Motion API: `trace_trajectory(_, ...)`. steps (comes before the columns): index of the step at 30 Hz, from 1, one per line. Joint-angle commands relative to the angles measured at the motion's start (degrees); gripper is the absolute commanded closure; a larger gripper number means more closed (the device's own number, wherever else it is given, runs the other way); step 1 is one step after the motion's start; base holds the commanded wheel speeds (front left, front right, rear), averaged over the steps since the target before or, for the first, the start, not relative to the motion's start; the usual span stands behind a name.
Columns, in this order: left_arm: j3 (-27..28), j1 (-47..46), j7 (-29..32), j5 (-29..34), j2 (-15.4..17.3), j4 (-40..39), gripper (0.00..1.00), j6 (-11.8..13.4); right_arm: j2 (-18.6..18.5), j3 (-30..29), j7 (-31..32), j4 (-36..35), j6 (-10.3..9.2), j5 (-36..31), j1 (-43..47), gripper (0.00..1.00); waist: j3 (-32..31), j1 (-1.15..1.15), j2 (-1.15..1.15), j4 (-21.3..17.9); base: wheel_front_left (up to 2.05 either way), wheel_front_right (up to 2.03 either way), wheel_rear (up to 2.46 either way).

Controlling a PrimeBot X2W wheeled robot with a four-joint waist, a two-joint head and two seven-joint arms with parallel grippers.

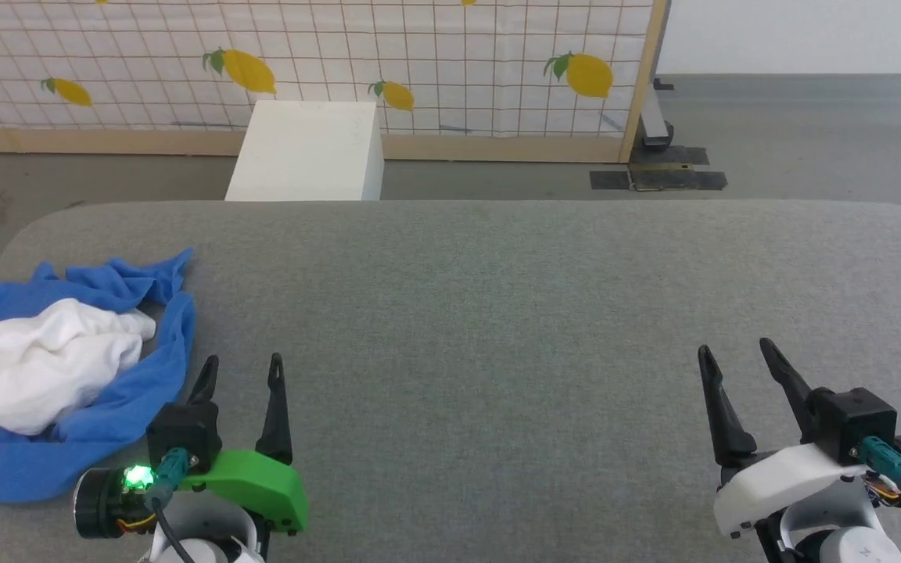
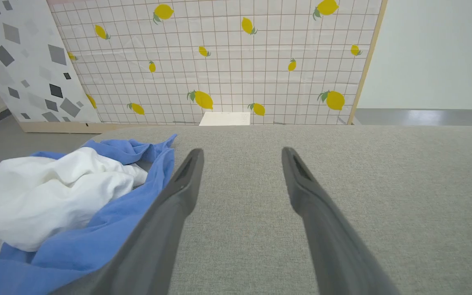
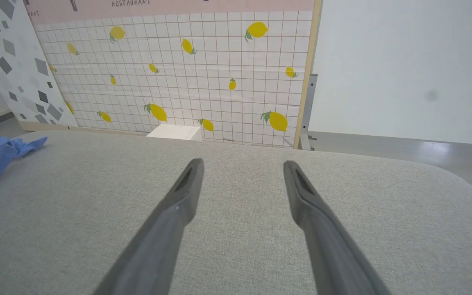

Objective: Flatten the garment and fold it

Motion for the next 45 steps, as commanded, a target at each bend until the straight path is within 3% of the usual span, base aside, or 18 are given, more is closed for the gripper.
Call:
trace_trajectory(1,-0.20,0.34,-0.67,-0.56,-0.06,0.31,0.00,0.44,0.01,-0.14,-0.72,0.32,-0.02,0.64,0.68,0.00,0.01,0.00,0.00,0.60,0.00,0.00,0.00)
trace_trajectory(45,-1.05,1.20,-5.82,-3.84,-0.17,2.73,0.00,2.43,0.02,0.32,-5.90,4.75,-0.06,6.28,2.30,0.00,0.05,0.00,0.00,14.66,0.00,0.00,0.00)
